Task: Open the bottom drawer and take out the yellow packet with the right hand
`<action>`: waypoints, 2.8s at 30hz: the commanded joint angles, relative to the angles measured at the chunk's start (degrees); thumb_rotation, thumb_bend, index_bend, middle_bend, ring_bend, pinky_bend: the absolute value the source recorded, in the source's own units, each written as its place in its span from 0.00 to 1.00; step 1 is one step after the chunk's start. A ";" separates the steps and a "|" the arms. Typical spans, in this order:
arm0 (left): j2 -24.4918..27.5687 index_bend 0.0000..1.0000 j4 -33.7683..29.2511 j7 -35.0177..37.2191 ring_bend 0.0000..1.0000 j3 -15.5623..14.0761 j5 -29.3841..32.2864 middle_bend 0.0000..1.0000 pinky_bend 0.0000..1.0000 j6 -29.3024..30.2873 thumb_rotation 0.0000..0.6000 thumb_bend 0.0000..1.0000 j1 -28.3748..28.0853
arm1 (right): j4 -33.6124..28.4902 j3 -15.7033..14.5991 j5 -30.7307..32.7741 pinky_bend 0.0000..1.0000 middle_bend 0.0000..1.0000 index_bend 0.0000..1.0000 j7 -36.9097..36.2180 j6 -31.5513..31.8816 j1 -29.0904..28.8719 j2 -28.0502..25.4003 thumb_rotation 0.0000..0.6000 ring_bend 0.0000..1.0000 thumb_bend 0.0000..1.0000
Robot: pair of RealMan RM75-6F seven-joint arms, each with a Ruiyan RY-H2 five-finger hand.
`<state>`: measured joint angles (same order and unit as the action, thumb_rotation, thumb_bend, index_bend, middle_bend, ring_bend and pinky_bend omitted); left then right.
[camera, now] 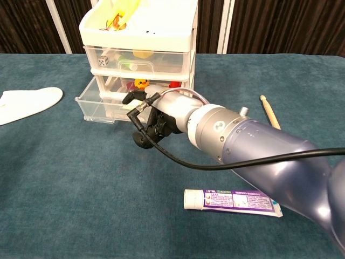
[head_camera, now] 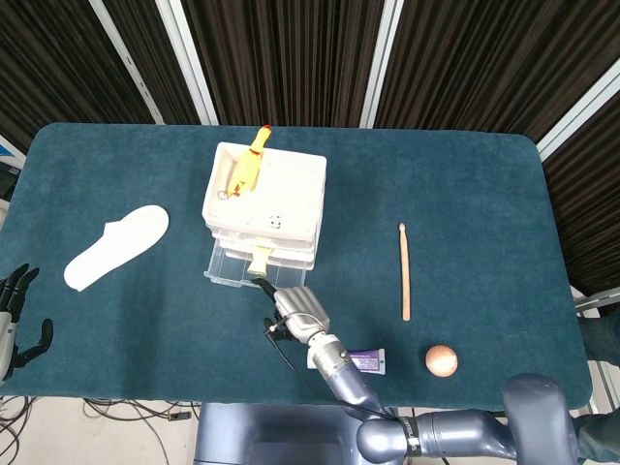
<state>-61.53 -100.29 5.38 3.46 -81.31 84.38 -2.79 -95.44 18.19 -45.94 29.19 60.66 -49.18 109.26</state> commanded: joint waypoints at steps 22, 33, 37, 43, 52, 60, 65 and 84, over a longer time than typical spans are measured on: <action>0.01 0.03 -0.10 -0.20 0.00 -0.07 0.14 0.00 0.00 -0.21 1.00 0.51 -0.03 | -1.15 -0.33 2.32 1.00 1.00 0.23 1.50 0.72 -1.83 -0.25 1.00 1.00 0.55; 0.04 0.03 -0.09 -0.06 0.00 -0.05 0.11 0.00 0.00 -0.12 1.00 0.51 0.00 | -3.53 -0.76 4.24 1.00 1.00 0.24 1.82 -0.13 -2.27 -2.25 1.00 1.00 0.55; 0.03 0.03 -0.05 -0.07 0.00 -0.05 0.13 0.00 0.00 -0.16 1.00 0.51 -0.01 | -4.46 -1.27 4.62 1.00 1.00 0.24 2.20 -0.14 -2.46 -2.99 1.00 1.00 0.55; 0.03 0.03 -0.10 -0.19 0.00 -0.03 0.21 0.00 0.00 -0.19 1.00 0.51 -0.03 | -5.71 -1.67 5.29 1.00 1.00 0.24 2.67 0.11 -2.75 -3.88 1.00 1.00 0.55; 0.00 0.03 -0.04 -0.22 0.00 -0.03 0.19 0.00 0.00 -0.19 1.00 0.51 -0.04 | -7.52 -2.44 6.02 1.00 1.00 0.24 3.12 0.41 -3.07 -5.23 1.00 1.00 0.55; -0.01 0.03 -0.08 -0.31 0.00 -0.01 0.26 0.00 0.00 -0.18 1.00 0.51 -0.03 | -8.08 -2.32 6.25 1.00 1.00 0.24 2.92 1.12 -3.41 -5.57 1.00 1.00 0.55; 0.04 0.03 -0.10 -0.31 0.00 -0.02 0.33 0.00 0.00 -0.25 1.00 0.51 -0.04 | -7.76 -1.75 5.81 1.00 1.00 0.21 1.25 1.21 -3.19 -5.74 1.00 1.00 0.55; 0.10 0.03 -0.25 -0.26 0.00 0.01 0.42 0.00 0.00 -0.32 1.00 0.51 -0.05 | -12.11 2.91 3.59 1.00 1.00 0.21 -3.61 -7.03 -5.27 -16.93 1.00 1.00 0.37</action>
<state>-61.43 -100.55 5.11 3.47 -80.89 84.06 -2.84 -107.95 20.60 -41.35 25.48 54.78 -53.66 93.49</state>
